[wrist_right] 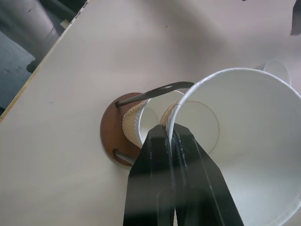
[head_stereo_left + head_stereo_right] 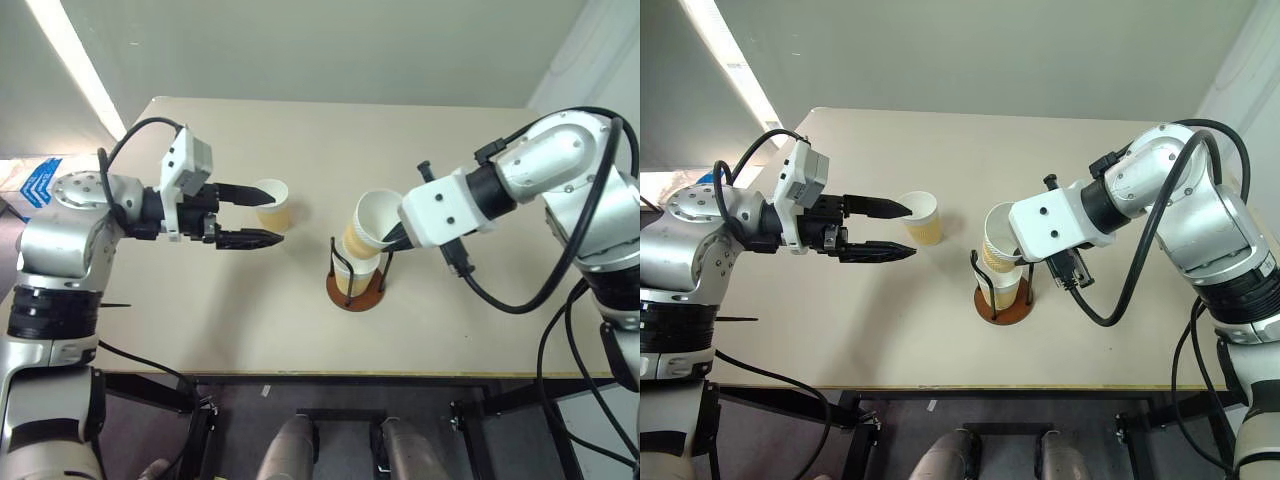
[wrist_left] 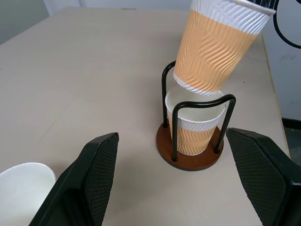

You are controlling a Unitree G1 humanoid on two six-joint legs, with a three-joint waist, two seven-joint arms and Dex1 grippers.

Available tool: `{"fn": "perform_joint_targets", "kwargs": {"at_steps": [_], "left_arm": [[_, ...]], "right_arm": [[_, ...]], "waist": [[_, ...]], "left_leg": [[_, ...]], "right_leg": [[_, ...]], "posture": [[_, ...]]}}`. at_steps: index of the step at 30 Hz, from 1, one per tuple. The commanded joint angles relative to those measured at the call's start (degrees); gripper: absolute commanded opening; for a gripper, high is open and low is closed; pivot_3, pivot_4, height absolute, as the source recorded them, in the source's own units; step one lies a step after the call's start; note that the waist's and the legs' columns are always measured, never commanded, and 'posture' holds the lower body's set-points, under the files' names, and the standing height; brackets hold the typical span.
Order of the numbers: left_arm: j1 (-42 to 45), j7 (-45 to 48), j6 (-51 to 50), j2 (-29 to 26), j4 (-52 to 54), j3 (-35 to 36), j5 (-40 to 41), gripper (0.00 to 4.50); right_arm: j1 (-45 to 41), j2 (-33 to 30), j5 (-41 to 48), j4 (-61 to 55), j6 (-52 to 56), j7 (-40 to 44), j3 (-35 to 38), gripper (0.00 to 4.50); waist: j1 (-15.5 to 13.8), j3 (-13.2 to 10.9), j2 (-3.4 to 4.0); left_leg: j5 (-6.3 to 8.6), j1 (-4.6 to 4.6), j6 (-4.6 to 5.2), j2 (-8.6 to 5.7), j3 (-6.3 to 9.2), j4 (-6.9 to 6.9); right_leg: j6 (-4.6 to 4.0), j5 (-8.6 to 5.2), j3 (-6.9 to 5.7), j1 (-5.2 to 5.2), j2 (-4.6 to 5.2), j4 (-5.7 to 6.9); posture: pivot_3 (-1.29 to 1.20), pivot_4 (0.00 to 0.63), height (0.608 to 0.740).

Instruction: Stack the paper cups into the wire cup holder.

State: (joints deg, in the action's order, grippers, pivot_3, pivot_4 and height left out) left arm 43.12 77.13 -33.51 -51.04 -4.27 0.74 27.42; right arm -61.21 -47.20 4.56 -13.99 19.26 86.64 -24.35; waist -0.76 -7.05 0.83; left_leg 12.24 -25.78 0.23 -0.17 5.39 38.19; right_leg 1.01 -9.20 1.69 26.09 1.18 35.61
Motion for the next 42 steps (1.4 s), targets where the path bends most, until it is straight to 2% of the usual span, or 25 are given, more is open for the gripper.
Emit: {"fn": "perform_joint_targets", "kwargs": {"at_steps": [1, 8, 11, 16, 18, 20, 22, 26, 29, 33, 42], "left_arm": [[1.3, -0.1, 0.8, -0.1, 1.1, 0.7, 0.2, 4.02], [1.3, -0.2, 0.7, 0.1, 1.3, 0.7, 0.0, 4.02], [1.3, -0.2, 1.2, 0.1, 0.9, 0.3, -0.6, 4.02], [1.5, -0.7, 2.8, 0.5, 0.3, 0.3, -1.4, 4.02], [2.5, -2.2, 3.6, 1.3, -0.7, 0.7, -2.2, 4.02], [3.2, -3.4, 5.0, 1.8, -1.4, 0.8, -3.2, 4.02], [4.4, -5.6, 7.2, 2.0, -2.3, -0.2, -6.2, 4.02], [8.3, -13.0, 15.9, 0.9, -6.9, -7.7, -21.1, 4.02], [10.9, -16.8, 21.6, 1.3, -11.5, -12.2, -29.4, 4.02], [13.7, -18.8, 27.8, 2.9, -18.0, -15.8, -35.5, 4.02], [16.7, -17.7, 34.7, 6.1, -26.9, -19.5, -41.6, 4.02]], "right_arm": [[-0.1, 0.7, -1.4, -1.0, -0.5, -0.1, -0.6, 0.03], [0.5, 1.0, -3.1, -1.1, -1.2, 0.1, -0.9, 0.03], [0.1, 1.6, -3.1, -0.9, -0.1, -0.6, -0.4, 0.61], [-2.6, 3.4, -2.1, 0.9, 1.4, -2.5, 2.0, 2.44], [-5.2, 4.9, -1.9, 3.5, 2.7, -6.1, 4.8, 2.99], [-6.7, 5.8, -1.3, 5.3, 4.2, -8.8, 7.0, 3.73], [-6.9, 5.9, 2.0, 5.8, 9.6, -10.7, 11.2, 4.32], [-3.1, 6.7, 11.2, 3.0, 25.2, -16.7, 22.2, 4.32], [0.9, 7.5, 16.0, -1.0, 32.0, -20.9, 26.9, 4.32], [4.2, 9.8, 22.4, -5.7, 38.4, -26.4, 31.8, 4.32], [6.1, 6.7, 29.0, -8.0, 42.0, -31.4, 33.5, 4.32]], "waist": [[0.0, 0.0, 0.0], [0.0, 0.0, -0.01], [0.1, 0.0, -0.01], [0.1, 0.0, -0.01], [0.2, 0.0, 0.0], [0.1, 0.0, 0.01], [0.0, 0.0, -0.08], [-0.2, 0.0, -0.12], [-0.1, 0.0, -0.11], [0.0, 0.0, -0.1], [0.0, 0.0, -0.11]], "left_leg": [[-0.01, 0.0, 0.0, 0.0, 0.0, 0.0], [-0.02, 0.05, -0.03, 0.0, 0.0, 0.0], [-0.03, 0.12, -0.05, 0.01, 0.0, -0.01], [-0.09, 0.21, -0.13, 0.01, 0.0, -0.06], [-0.1, 0.22, -0.15, 0.01, 0.0, -0.07], [-0.14, 0.22, -0.16, 0.01, 0.0, -0.08], [-0.17, 0.22, -0.17, 0.01, 0.02, -0.12], [-0.15, 0.22, -0.18, -0.02, 0.02, -0.15], [-0.13, 0.25, -0.21, -0.04, 0.01, -0.16], [-0.16, 0.23, -0.28, -0.03, 0.01, -0.26], [-0.16, 0.17, -0.29, -0.02, 0.05, -0.25]], "right_leg": [[0.0, 0.0, 0.0, 0.0, 0.0, 0.01], [-0.08, -0.04, 0.0, 0.01, 0.0, 0.15], [-0.13, -0.08, 0.0, 0.01, 0.0, 0.23], [-0.17, -0.1, 0.01, 0.0, 0.0, 0.31], [-0.18, -0.1, 0.01, 0.0, 0.0, 0.32], [-0.21, -0.08, 0.01, 0.01, 0.0, 0.33], [-0.25, -0.09, 0.0, 0.01, 0.0, 0.31], [-0.36, -0.16, 0.0, -0.04, 0.02, 0.26], [-0.35, -0.17, 0.01, -0.06, 0.02, 0.23], [-0.3, -0.16, 0.04, 0.06, 0.0, 0.3], [-0.25, -0.16, 0.02, 0.1, -0.02, 0.29]], "posture": [[0.0, 0.15, 0.74], [0.0, 0.15, 0.74], [0.0, 0.15, 0.74], [0.0, 0.15, 0.74], [0.0, 0.15, 0.74], [0.0, 0.15, 0.74], [0.0, 0.15, 0.74], [0.0, 0.15, 0.74], [0.0, 0.15, 0.74], [0.0, 0.15, 0.74], [0.0, 0.15, 0.74]]}}
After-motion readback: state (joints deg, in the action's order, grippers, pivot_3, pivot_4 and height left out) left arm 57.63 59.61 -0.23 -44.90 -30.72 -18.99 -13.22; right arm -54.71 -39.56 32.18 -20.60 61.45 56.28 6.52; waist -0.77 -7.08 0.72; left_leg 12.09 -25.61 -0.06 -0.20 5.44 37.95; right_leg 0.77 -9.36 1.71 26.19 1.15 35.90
